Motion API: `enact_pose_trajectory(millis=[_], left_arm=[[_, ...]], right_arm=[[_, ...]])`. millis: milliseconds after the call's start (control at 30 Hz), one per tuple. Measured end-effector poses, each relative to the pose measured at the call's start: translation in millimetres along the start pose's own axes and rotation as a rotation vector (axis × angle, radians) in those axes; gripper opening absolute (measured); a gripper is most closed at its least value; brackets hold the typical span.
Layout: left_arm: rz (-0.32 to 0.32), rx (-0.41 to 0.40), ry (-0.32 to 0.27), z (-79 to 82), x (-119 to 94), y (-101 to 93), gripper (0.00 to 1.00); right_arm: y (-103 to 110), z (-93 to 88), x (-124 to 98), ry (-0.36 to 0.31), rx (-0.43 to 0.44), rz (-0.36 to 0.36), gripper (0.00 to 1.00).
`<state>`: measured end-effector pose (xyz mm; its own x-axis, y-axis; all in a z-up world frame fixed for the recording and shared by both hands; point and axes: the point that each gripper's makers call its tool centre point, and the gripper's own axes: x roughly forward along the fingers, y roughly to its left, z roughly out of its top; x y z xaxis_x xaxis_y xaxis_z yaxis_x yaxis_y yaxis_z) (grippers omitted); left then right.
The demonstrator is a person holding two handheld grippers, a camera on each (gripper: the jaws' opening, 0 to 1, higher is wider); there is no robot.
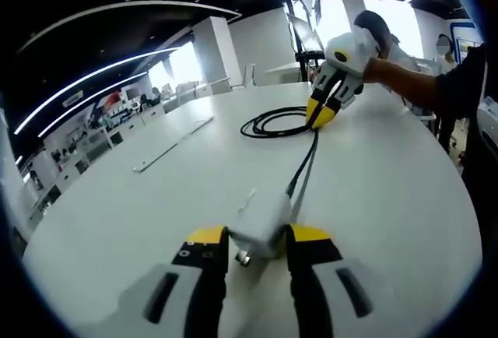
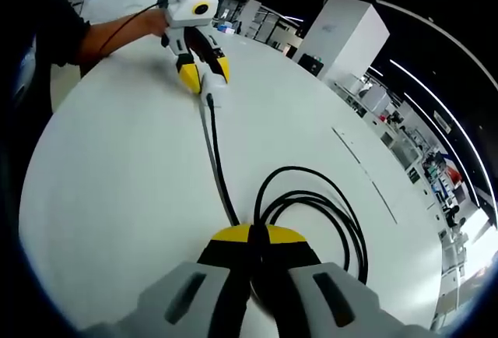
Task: Plug the desk Type‑C cable into the charger adapter.
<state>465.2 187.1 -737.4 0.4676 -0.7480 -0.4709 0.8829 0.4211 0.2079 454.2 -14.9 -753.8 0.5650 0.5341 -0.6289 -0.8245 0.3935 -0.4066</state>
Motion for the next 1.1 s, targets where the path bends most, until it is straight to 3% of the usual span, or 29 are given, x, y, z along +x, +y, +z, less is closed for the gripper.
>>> enact_pose_trajectory(millis=[633, 767, 900, 1100], left_arm=[[-0.003, -0.001, -0.003, 0.5, 4, 3.1, 0.29], [-0.002, 0.012, 0.007, 0.2, 5, 2.9, 0.30], [-0.033, -0.004, -0.002, 3.5, 5, -5.6, 0.43], [-0.011, 0.009, 0.001, 8.1, 3, -7.1, 0.59]], right_arm=[[-2, -1.8, 1, -0.002, 0.009, -0.002, 0.04], [-3, -0.6, 0, -0.011, 0.024, -0.006, 0.09], [-2, 3.3, -4, -0.030, 0.054, 0.000, 0.21], [1, 3.3, -13, -0.027, 0.069, -0.012, 0.29]])
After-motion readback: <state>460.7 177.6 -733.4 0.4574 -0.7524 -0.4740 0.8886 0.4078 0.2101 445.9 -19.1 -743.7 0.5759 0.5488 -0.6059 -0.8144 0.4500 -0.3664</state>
